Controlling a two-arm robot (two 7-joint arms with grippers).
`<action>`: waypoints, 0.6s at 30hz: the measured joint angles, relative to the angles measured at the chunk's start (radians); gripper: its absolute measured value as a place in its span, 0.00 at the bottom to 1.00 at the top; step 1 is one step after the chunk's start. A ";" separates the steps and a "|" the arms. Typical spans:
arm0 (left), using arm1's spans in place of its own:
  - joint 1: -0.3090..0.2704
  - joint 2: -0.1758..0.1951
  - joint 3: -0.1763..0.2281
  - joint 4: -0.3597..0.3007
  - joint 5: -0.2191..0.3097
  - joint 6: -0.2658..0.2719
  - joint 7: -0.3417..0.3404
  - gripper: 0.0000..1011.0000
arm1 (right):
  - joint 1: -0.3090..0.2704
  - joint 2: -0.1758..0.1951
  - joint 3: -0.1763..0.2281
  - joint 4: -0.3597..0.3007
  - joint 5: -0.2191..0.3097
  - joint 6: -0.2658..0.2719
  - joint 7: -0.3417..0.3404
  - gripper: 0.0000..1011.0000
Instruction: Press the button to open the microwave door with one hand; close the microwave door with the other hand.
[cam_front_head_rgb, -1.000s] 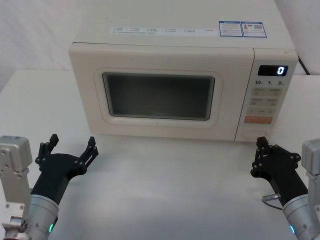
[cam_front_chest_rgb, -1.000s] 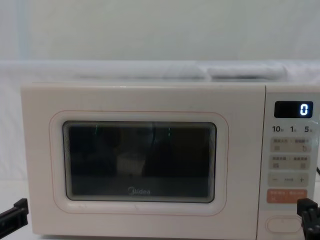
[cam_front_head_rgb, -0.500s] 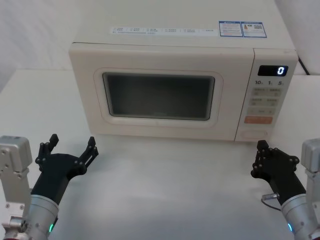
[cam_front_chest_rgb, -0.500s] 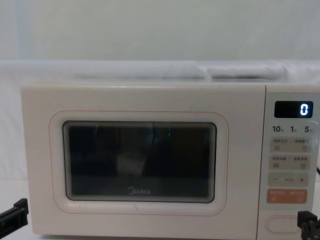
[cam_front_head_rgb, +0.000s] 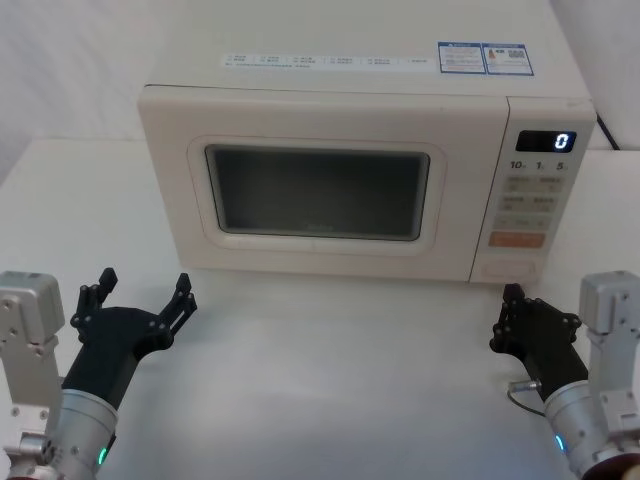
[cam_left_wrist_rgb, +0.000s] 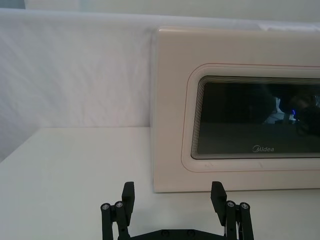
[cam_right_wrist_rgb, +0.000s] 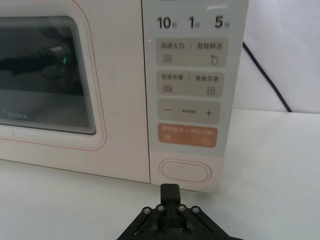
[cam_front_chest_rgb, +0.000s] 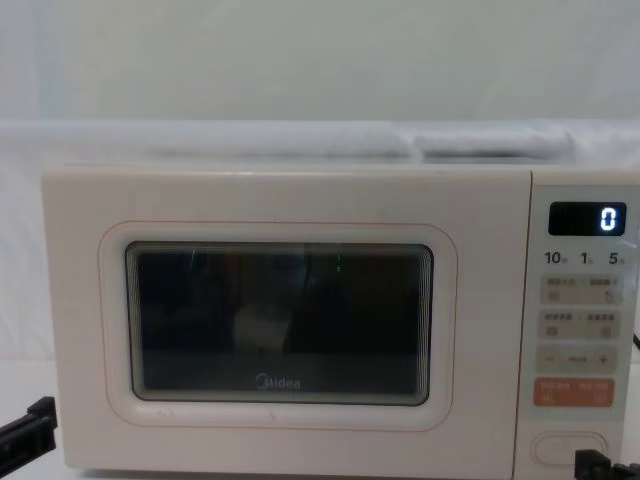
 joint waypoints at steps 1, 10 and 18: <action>0.000 0.000 0.000 0.000 0.000 0.000 0.000 0.99 | 0.004 -0.003 0.002 0.006 -0.001 0.000 0.000 0.00; 0.000 0.000 0.000 0.000 0.000 0.000 0.000 0.99 | 0.053 -0.031 0.024 0.071 -0.009 0.007 0.000 0.00; 0.000 0.000 0.000 0.000 0.000 0.000 0.000 0.99 | 0.092 -0.047 0.037 0.115 -0.009 0.011 0.008 0.00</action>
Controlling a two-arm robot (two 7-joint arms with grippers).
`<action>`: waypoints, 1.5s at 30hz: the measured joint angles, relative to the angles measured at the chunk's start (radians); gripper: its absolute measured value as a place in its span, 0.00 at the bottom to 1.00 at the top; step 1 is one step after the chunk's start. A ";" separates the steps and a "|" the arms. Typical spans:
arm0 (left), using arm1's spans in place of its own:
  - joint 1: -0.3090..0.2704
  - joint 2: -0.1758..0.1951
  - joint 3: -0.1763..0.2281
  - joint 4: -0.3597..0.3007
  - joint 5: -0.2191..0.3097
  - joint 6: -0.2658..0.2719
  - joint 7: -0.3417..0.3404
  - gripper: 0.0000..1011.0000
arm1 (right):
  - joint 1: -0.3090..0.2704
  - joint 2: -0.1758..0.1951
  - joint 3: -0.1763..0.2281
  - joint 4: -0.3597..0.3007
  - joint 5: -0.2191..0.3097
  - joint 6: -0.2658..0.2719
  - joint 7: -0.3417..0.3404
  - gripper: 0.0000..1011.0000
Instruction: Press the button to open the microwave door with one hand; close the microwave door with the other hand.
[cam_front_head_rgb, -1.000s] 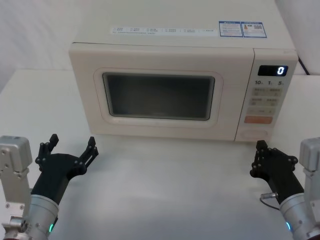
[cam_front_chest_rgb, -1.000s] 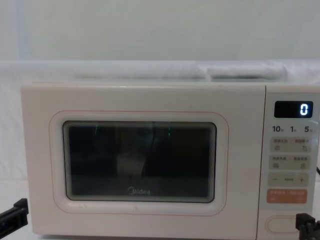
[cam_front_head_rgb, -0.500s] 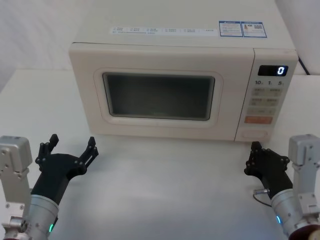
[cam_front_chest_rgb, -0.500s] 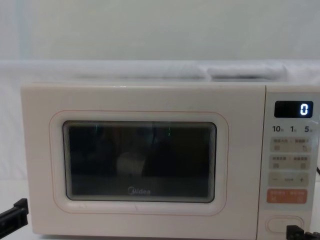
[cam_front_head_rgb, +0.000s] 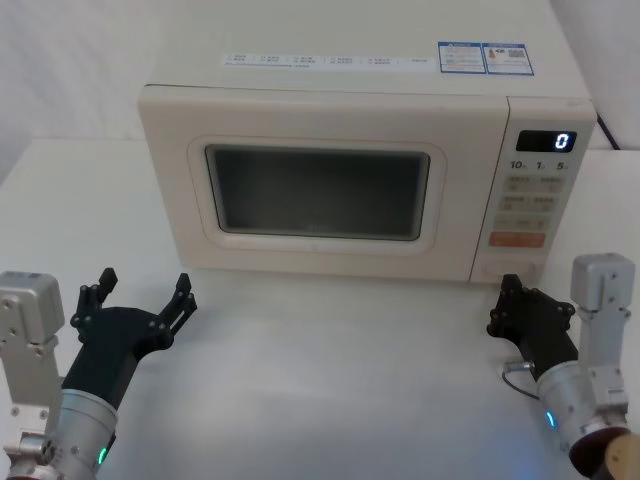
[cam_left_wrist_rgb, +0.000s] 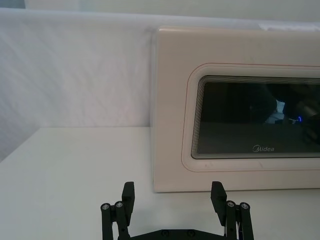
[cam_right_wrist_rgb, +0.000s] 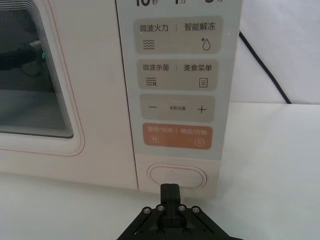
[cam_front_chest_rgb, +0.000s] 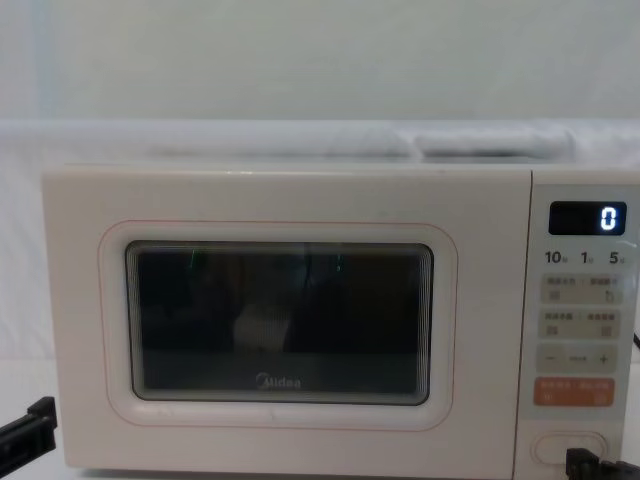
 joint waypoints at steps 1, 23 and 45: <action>0.000 0.000 0.000 0.000 0.000 0.000 0.000 0.99 | 0.000 0.000 0.000 0.000 0.000 0.000 0.000 0.00; 0.000 0.000 0.000 0.000 0.000 0.000 0.000 0.99 | 0.079 -0.016 0.020 0.085 0.003 -0.010 0.006 0.00; 0.000 0.000 0.000 0.000 0.000 0.000 0.000 0.99 | 0.112 -0.024 0.023 0.132 -0.003 -0.015 0.006 0.00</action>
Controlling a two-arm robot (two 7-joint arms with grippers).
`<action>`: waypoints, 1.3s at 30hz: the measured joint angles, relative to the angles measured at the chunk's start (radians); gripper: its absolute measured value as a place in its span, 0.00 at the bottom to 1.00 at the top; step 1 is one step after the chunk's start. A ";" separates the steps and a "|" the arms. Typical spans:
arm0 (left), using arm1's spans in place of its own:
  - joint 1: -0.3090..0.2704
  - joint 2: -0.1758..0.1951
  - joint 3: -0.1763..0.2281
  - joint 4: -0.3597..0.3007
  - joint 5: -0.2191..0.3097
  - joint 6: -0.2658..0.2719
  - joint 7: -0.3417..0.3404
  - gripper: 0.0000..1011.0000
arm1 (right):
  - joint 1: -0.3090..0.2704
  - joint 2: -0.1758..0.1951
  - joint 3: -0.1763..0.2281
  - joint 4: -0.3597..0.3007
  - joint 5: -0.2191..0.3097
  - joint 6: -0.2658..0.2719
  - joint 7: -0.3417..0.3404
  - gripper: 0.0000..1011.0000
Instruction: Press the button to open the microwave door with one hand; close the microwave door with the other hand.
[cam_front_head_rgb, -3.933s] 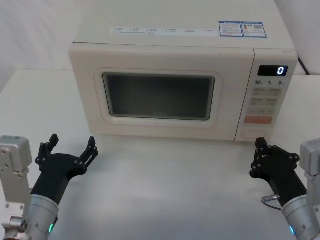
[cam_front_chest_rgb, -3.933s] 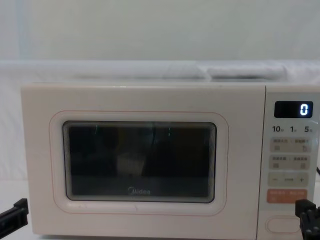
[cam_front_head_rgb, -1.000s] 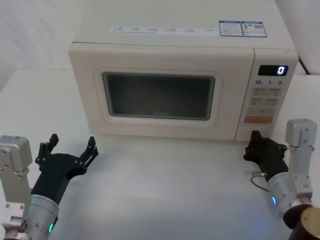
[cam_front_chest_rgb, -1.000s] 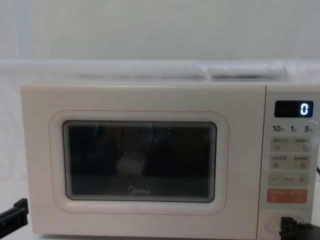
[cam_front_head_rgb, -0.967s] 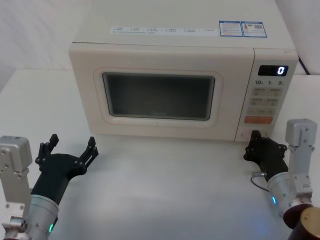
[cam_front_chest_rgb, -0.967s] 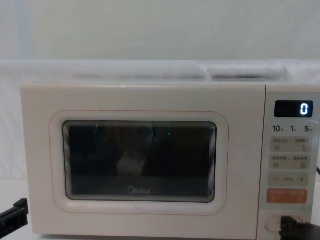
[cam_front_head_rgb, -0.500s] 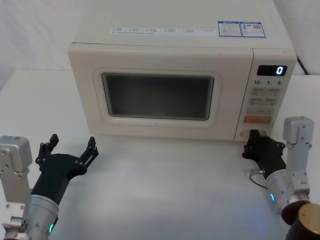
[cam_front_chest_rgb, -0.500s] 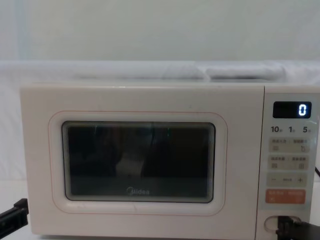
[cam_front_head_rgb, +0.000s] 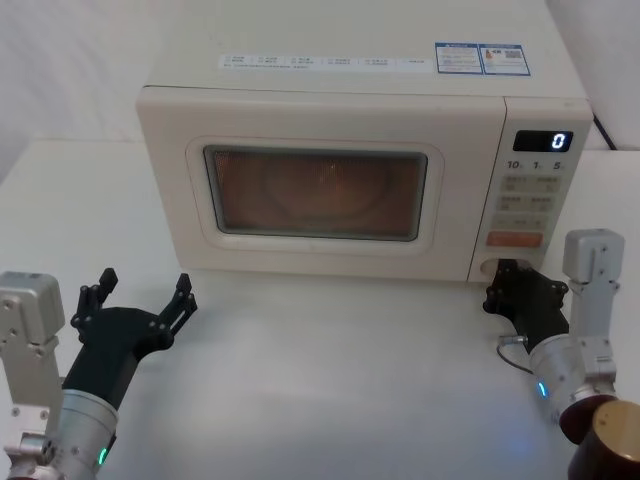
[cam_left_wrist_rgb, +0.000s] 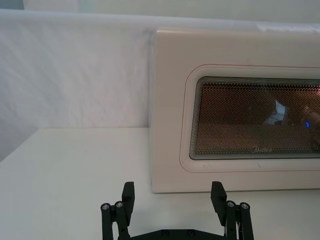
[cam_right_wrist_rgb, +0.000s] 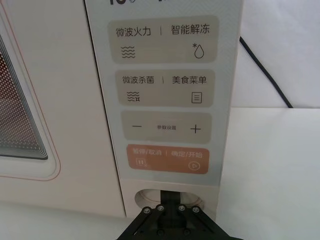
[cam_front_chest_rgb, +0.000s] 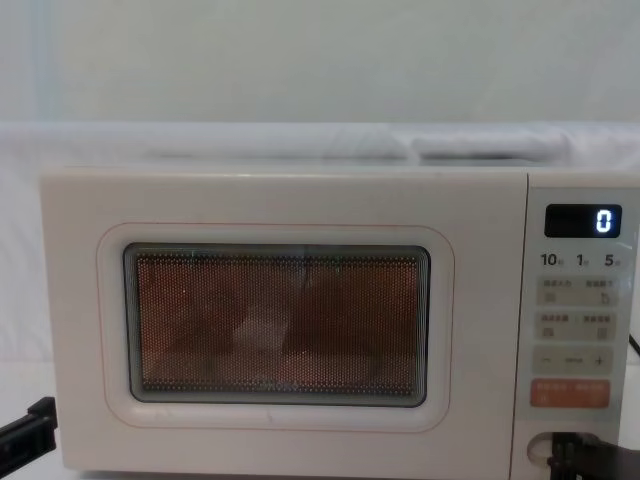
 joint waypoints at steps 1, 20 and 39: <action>0.000 0.000 0.000 0.000 0.000 0.000 0.000 0.99 | 0.002 0.000 0.001 0.002 0.000 0.000 0.000 0.00; 0.000 0.000 0.000 0.000 0.000 0.000 0.000 0.99 | -0.009 0.005 0.013 -0.016 0.002 0.000 -0.001 0.00; 0.000 0.000 0.000 0.000 0.000 0.000 0.000 0.99 | -0.153 0.068 0.009 -0.209 -0.002 0.006 0.042 0.00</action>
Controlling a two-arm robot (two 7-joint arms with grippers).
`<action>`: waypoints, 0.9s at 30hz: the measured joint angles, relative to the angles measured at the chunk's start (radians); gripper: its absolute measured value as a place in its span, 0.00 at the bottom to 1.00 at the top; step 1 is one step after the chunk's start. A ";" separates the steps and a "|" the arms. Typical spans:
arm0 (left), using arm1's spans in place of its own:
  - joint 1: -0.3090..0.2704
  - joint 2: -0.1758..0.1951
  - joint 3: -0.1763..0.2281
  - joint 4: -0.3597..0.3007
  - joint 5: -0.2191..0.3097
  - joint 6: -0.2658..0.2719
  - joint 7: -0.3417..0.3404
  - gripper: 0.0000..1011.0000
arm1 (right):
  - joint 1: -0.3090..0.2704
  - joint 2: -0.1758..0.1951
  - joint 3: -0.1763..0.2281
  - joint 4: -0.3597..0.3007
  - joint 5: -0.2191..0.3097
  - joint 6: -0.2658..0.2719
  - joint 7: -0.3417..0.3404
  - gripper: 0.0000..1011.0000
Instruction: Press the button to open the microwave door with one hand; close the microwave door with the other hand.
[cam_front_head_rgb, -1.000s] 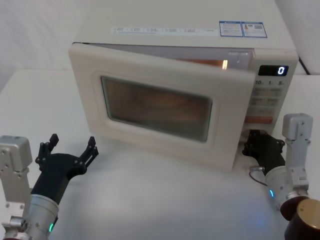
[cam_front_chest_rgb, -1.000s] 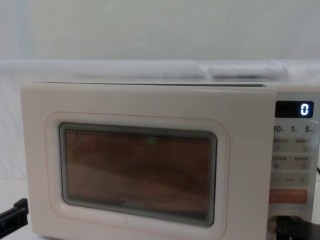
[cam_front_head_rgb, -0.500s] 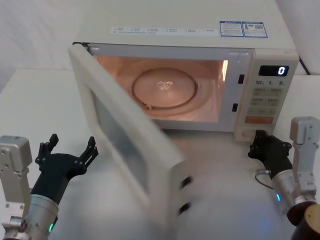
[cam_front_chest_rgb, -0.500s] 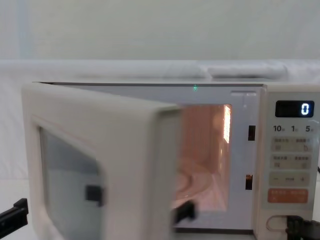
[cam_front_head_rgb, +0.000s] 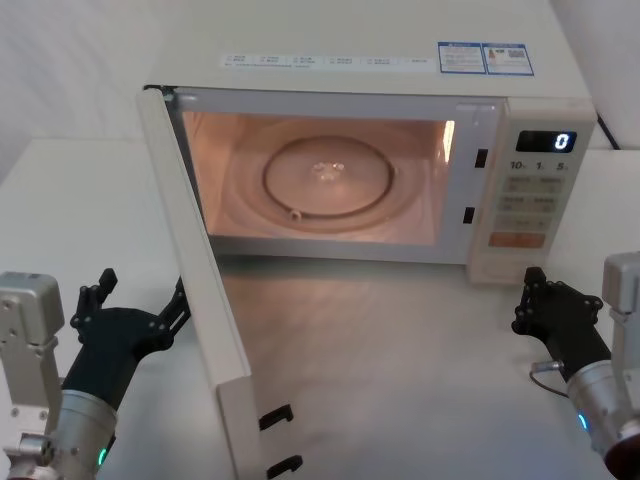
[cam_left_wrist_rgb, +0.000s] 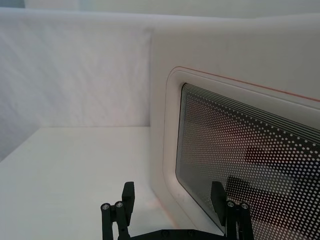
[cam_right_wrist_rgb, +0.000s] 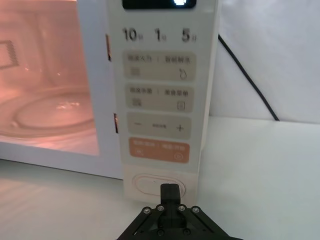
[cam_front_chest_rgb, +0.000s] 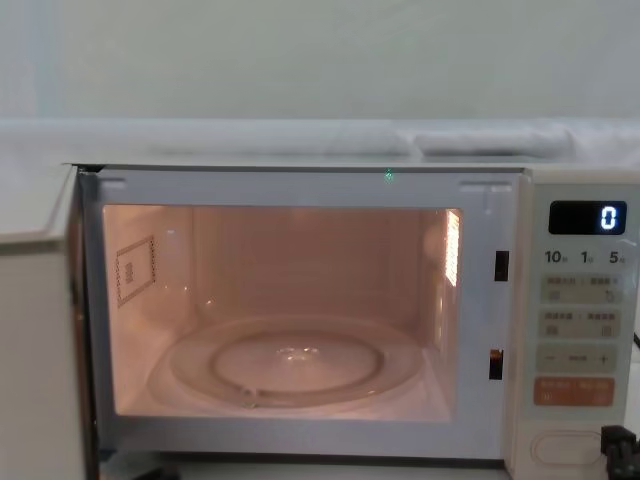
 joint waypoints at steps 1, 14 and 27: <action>0.000 0.000 0.000 0.000 0.000 0.000 0.000 0.99 | -0.005 0.003 0.000 -0.009 0.002 -0.001 0.005 0.00; 0.000 0.000 0.000 0.000 0.000 0.000 0.000 0.99 | -0.077 0.066 -0.014 -0.107 0.054 -0.024 0.081 0.00; 0.000 0.000 0.000 0.000 0.000 0.000 0.000 0.99 | -0.102 0.113 -0.027 -0.132 0.098 -0.037 0.115 0.13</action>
